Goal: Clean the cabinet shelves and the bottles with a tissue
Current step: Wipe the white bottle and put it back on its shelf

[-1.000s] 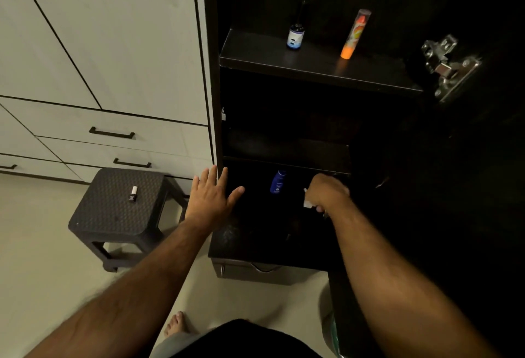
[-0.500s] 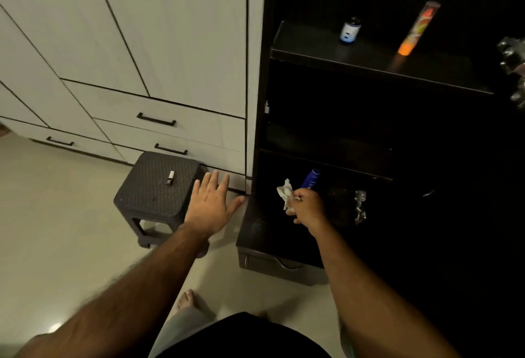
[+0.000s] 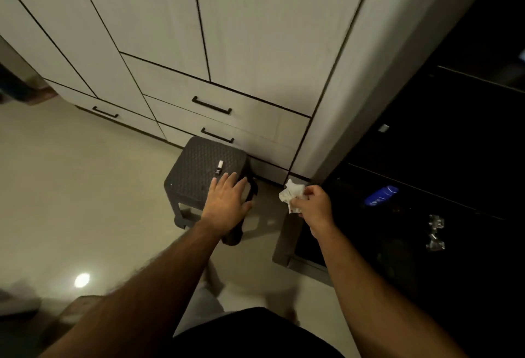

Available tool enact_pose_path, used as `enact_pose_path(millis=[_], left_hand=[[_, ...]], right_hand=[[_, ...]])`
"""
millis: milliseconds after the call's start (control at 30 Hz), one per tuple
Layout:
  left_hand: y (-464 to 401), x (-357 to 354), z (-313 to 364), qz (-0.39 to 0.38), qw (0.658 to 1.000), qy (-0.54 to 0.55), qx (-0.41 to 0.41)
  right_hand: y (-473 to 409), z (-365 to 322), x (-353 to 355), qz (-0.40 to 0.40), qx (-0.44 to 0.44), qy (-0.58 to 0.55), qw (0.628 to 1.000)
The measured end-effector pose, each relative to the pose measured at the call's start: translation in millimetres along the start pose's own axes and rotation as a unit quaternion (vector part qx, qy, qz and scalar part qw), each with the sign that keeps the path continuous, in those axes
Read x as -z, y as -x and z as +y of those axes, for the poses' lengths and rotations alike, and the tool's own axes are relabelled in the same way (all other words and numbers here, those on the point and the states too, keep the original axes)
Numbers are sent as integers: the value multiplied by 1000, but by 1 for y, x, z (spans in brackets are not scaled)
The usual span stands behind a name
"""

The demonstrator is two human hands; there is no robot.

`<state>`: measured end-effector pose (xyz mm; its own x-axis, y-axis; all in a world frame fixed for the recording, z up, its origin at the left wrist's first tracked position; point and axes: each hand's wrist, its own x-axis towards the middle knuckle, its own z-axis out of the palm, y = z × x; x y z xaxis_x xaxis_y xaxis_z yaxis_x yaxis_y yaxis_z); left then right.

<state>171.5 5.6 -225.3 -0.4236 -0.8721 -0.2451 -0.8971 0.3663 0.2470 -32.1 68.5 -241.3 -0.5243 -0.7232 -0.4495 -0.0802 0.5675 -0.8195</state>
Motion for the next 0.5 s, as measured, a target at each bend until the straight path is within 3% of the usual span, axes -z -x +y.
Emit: enact_pose_path(millis=[267,500], left_hand=[[-36,8,-128,-37,995,90,14],[-67,-24,-203,-42,989,130,46]], right_hand=[[-13,-17,-113,-4,-18,104,994],[-34,-24,-200,-29,-52,71,996]])
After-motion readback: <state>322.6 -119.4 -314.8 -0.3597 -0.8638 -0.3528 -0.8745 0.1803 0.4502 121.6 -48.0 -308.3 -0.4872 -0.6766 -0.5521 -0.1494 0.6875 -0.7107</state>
